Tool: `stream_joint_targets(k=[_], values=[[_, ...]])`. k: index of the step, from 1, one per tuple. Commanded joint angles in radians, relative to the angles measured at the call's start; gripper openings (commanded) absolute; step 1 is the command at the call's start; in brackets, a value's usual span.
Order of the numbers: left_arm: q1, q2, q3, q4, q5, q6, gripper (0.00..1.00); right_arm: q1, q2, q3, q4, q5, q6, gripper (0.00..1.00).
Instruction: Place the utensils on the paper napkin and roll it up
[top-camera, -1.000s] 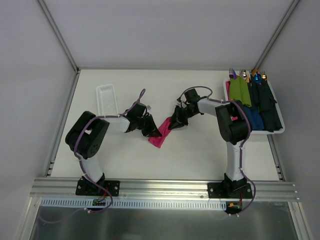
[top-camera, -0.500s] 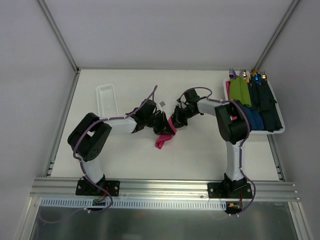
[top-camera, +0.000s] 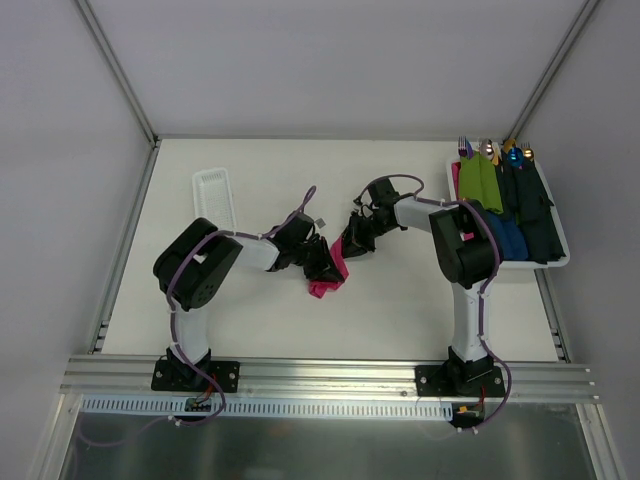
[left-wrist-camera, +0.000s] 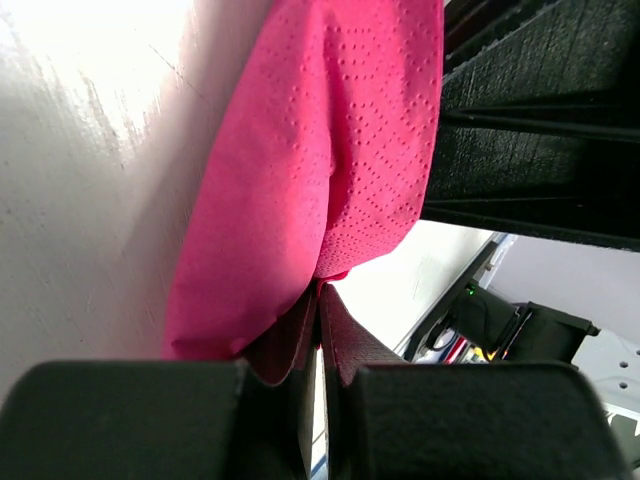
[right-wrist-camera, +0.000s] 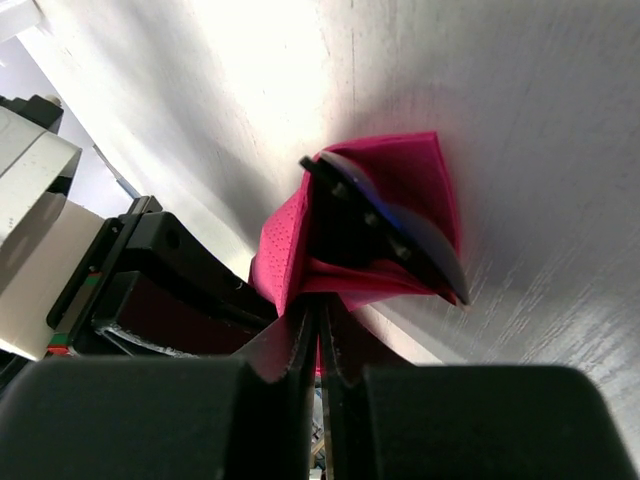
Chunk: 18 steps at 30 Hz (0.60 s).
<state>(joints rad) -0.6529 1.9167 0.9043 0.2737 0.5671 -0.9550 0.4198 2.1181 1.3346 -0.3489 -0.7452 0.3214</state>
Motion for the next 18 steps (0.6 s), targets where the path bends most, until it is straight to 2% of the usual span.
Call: stream_joint_targets(k=[1,5,11,13,18], values=[[-0.010,0.031,-0.024,-0.033,0.010,0.006,0.00,0.007,0.026,0.000,-0.012,0.081,-0.021,0.06],[-0.001,0.059,-0.033,-0.031,0.020,-0.017,0.00,-0.004,-0.001,0.029,-0.048,0.070,-0.073,0.11],[0.025,0.102,-0.058,-0.031,0.028,-0.063,0.00,-0.075,-0.044,0.135,-0.195,0.024,-0.197,0.28],[0.029,0.104,-0.062,-0.034,0.022,-0.067,0.00,-0.114,-0.040,0.215,-0.249,0.011,-0.226,0.29],[0.032,0.117,-0.054,-0.057,0.017,-0.068,0.00,-0.150,-0.085,0.252,-0.265,-0.029,-0.229,0.27]])
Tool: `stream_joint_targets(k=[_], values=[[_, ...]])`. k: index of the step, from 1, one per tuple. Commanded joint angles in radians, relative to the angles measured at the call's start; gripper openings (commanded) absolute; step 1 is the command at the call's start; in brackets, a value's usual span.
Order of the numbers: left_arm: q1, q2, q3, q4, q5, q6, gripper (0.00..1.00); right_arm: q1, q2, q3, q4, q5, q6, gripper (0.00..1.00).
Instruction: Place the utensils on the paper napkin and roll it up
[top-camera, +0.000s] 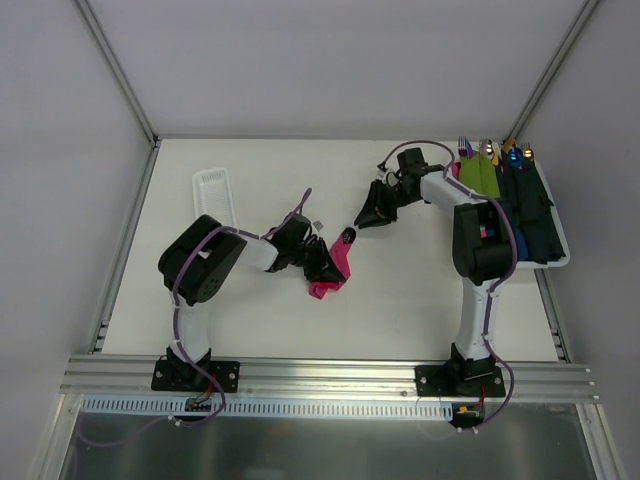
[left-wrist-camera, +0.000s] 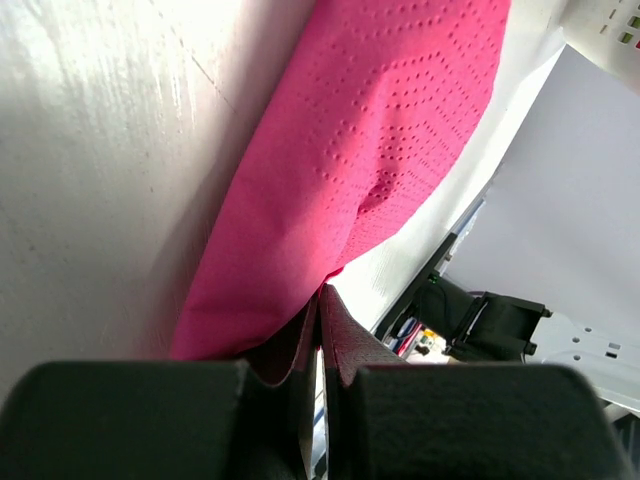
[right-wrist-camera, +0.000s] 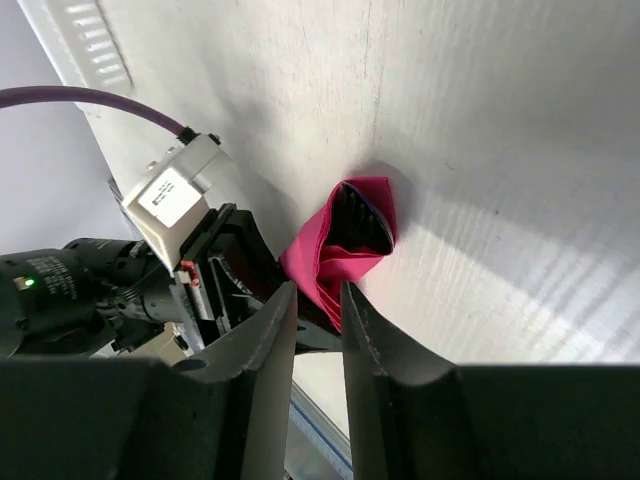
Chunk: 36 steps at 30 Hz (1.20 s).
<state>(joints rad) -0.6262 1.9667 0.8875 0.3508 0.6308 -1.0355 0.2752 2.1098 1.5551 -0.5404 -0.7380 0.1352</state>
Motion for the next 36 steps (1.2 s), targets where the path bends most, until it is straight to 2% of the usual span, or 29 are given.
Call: stream_joint_targets(k=[1,11,20,29,36], values=[[0.005,0.069,-0.038,-0.134,-0.046,0.012,0.00,0.001,-0.083,0.031,-0.073,-0.049,-0.031,0.27],[0.006,0.061,-0.041,-0.139,-0.051,0.022,0.09,0.101,-0.080,-0.089,0.013,-0.061,0.056,0.23],[0.003,0.037,-0.038,-0.136,-0.059,0.046,0.11,0.137,-0.028,-0.141,0.033,-0.006,0.043,0.20],[-0.007,-0.057,-0.019,-0.173,-0.049,0.153,0.23,0.168,0.056,-0.132,0.031,0.043,0.014,0.19],[-0.021,-0.248,-0.012,-0.168,-0.033,0.216,0.30,0.177,0.087,-0.127,0.007,0.077,0.000,0.17]])
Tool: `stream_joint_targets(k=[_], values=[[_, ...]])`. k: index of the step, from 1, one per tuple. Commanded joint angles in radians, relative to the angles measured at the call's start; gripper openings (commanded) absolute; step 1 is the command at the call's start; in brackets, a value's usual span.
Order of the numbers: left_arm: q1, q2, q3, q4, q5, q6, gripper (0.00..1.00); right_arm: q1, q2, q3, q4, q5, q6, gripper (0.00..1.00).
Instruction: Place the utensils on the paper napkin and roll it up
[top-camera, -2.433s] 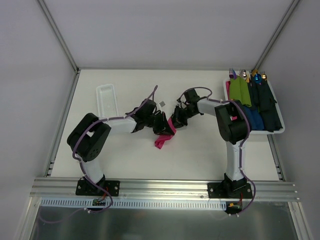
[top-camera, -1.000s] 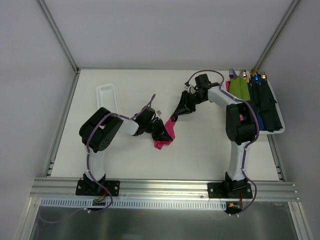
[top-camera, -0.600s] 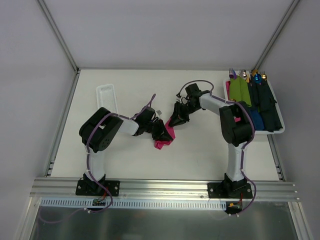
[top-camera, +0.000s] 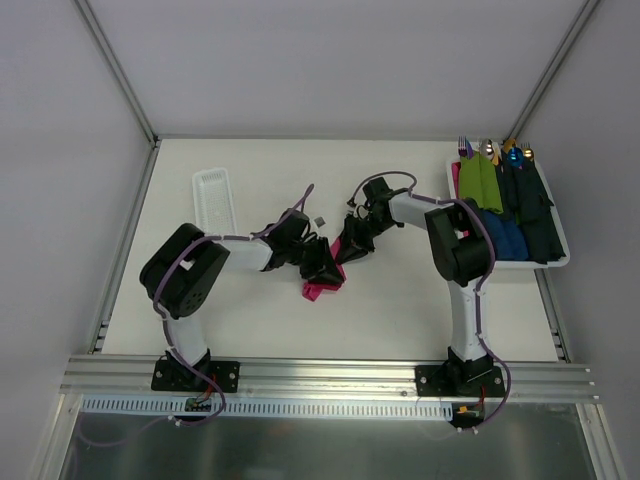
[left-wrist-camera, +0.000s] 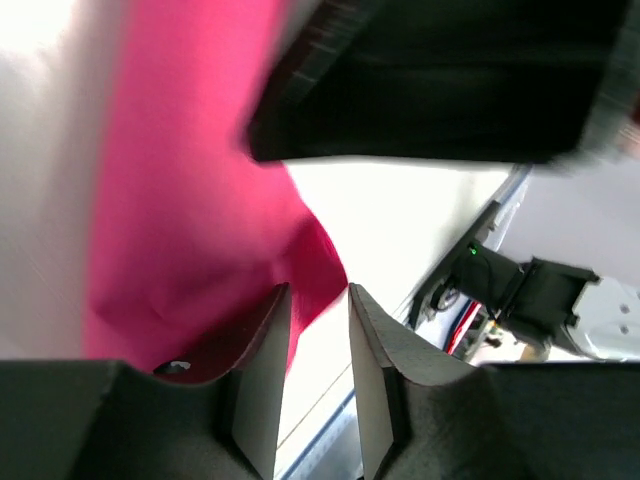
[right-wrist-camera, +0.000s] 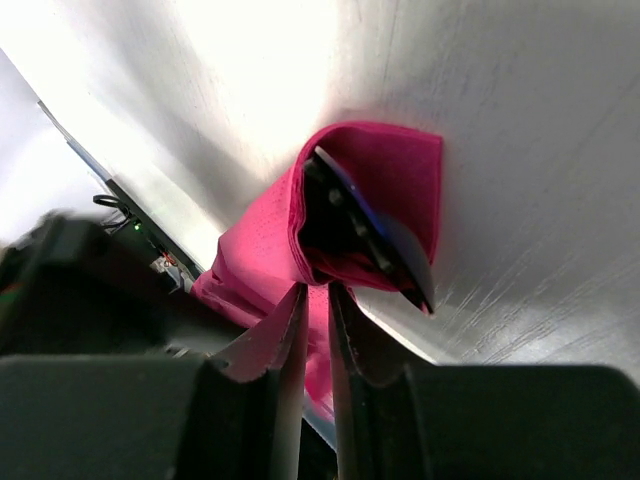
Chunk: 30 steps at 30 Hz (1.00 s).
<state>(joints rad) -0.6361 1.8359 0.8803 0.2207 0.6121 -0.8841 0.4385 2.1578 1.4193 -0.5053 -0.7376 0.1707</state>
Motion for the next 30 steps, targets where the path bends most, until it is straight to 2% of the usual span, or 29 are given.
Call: stream_joint_targets(k=[1,9,15,23,30], values=[[-0.011,-0.138,-0.006,-0.043,-0.015,0.071,0.31,0.016,0.037,0.009,-0.027,0.079,-0.037,0.17],[0.012,-0.276,-0.064,-0.057,-0.044,0.057,0.31,0.022,0.040,0.023,-0.055,0.095,-0.053,0.16],[0.036,-0.238,-0.107,-0.028,-0.038,0.048,0.27,0.022,0.042,0.024,-0.068,0.096,-0.059,0.16],[0.111,-0.207,-0.288,0.104,0.020,-0.019,0.18,0.023,0.042,0.033,-0.079,0.093,-0.053,0.15],[0.131,-0.155,-0.374,0.115,0.054,0.000,0.11,0.020,0.051,0.043,-0.084,0.089,-0.048,0.14]])
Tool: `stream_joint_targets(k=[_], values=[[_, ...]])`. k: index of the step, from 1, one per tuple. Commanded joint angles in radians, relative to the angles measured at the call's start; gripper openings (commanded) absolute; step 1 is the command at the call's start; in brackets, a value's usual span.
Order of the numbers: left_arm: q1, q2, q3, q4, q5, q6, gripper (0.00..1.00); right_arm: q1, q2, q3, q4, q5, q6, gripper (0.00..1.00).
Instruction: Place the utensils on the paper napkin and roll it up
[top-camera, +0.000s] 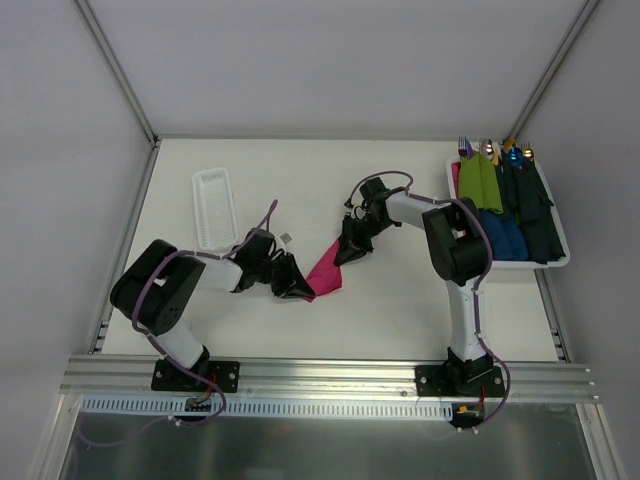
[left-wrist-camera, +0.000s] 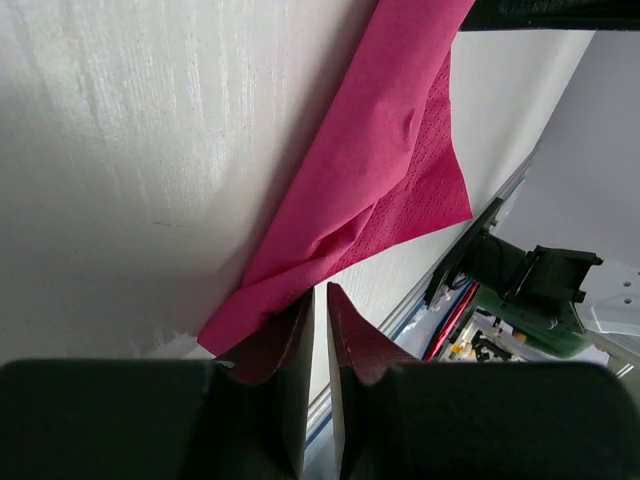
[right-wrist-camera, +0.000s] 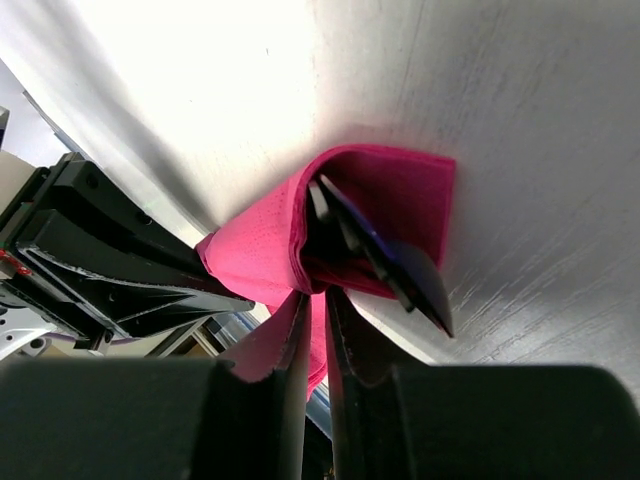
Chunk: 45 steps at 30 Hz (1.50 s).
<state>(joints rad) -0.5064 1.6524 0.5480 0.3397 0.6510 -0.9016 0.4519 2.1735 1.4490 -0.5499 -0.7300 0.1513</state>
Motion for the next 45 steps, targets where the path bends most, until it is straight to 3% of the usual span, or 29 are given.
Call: stream_joint_targets(k=[1,5,6,11,17,27,35,45], values=[[0.002,0.032,-0.049,-0.011,0.012,0.029,0.11,0.007,0.034,0.013,-0.038,0.080,-0.029,0.14],[0.000,0.000,-0.040,-0.030,0.036,0.085,0.12,0.007,0.037,0.013,-0.041,0.083,-0.029,0.14],[-0.004,-0.018,-0.034,-0.037,0.045,0.098,0.16,0.007,0.039,0.013,-0.042,0.083,-0.030,0.13],[-0.021,-0.222,0.050,-0.132,0.064,0.187,0.26,0.007,0.040,0.021,-0.051,0.087,-0.041,0.13],[-0.012,-0.278,0.159,-0.212,0.003,0.179,0.25,0.007,0.045,0.028,-0.070,0.098,-0.059,0.13],[0.006,-0.089,0.188,-0.183,-0.024,0.173,0.20,0.008,0.055,0.036,-0.100,0.109,-0.073,0.13],[-0.012,0.000,0.101,-0.168,-0.020,0.204,0.11,0.007,0.063,0.047,-0.105,0.100,-0.068,0.13],[-0.044,0.125,0.081,-0.168,-0.100,0.182,0.08,0.005,0.052,0.073,-0.114,0.061,-0.097,0.16]])
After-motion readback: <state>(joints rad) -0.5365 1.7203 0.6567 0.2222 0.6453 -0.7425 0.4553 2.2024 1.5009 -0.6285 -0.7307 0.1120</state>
